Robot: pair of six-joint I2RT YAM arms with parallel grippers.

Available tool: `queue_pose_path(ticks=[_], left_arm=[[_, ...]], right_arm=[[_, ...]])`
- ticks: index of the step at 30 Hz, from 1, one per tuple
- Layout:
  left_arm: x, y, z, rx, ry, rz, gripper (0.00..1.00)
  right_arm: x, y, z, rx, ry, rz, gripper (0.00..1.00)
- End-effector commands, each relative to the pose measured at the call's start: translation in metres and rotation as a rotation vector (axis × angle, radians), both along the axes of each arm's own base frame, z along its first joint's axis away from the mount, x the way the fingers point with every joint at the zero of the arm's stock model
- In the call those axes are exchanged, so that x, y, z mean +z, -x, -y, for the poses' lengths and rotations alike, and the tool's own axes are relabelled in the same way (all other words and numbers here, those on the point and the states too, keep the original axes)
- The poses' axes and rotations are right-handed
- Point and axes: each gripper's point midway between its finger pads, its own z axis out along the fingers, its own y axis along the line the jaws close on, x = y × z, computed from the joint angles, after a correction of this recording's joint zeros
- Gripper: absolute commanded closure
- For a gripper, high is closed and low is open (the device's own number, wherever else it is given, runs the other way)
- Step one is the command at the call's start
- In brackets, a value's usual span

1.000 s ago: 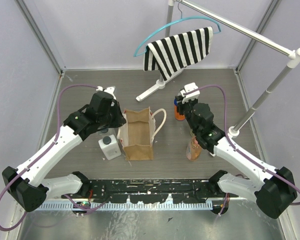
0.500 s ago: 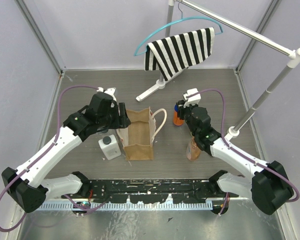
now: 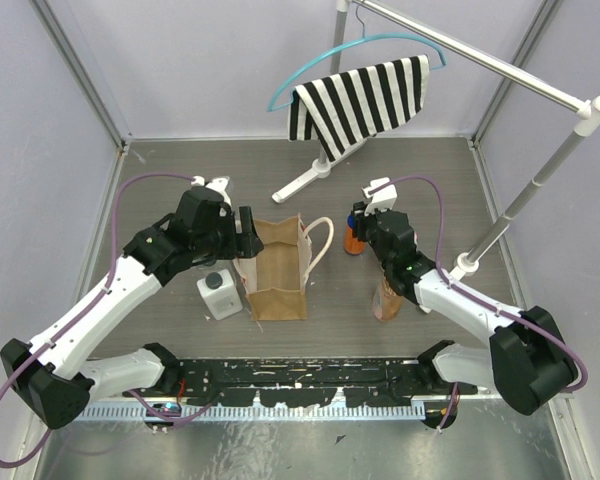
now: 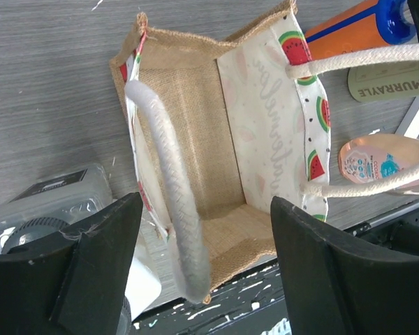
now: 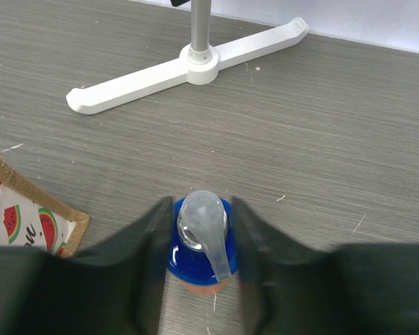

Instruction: Take the personal care products out of the canvas bag

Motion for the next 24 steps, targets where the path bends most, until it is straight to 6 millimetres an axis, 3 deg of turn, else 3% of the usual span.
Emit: queue_pose_path(ticks=[1,3,4,5,8,16,21,24], left_arm=[[0.001,0.006,-0.002,0.001,0.018,0.004,0.17],[0.001,0.007,-0.003,0.002,0.017,0.000,0.14],[0.002,0.008,-0.004,0.008,0.013,-0.006,0.07],[0.003,0.010,-0.007,0.016,0.008,-0.016,0.01],[0.009,0.014,-0.011,0.031,0.010,-0.016,0.01],[0.039,0.009,-0.040,0.114,-0.049,0.100,0.01],[0.072,-0.007,-0.060,0.219,-0.098,0.199,0.01],[0.086,-0.018,-0.070,0.258,-0.169,0.235,0.01]], right_arm=[[0.065,-0.008,-0.002,-0.004,-0.110,0.189,0.40],[0.070,-0.006,-0.001,-0.004,-0.113,0.199,0.23],[0.074,-0.006,-0.001,-0.004,-0.115,0.203,0.17],[0.078,-0.006,-0.001,-0.001,-0.116,0.207,0.14],[0.090,-0.003,-0.003,0.009,-0.120,0.206,0.04],[0.149,-0.001,0.002,-0.049,-0.200,0.127,0.00],[0.176,0.002,-0.006,-0.022,-0.160,-0.021,0.00],[0.194,0.008,0.002,-0.057,-0.164,-0.051,0.00]])
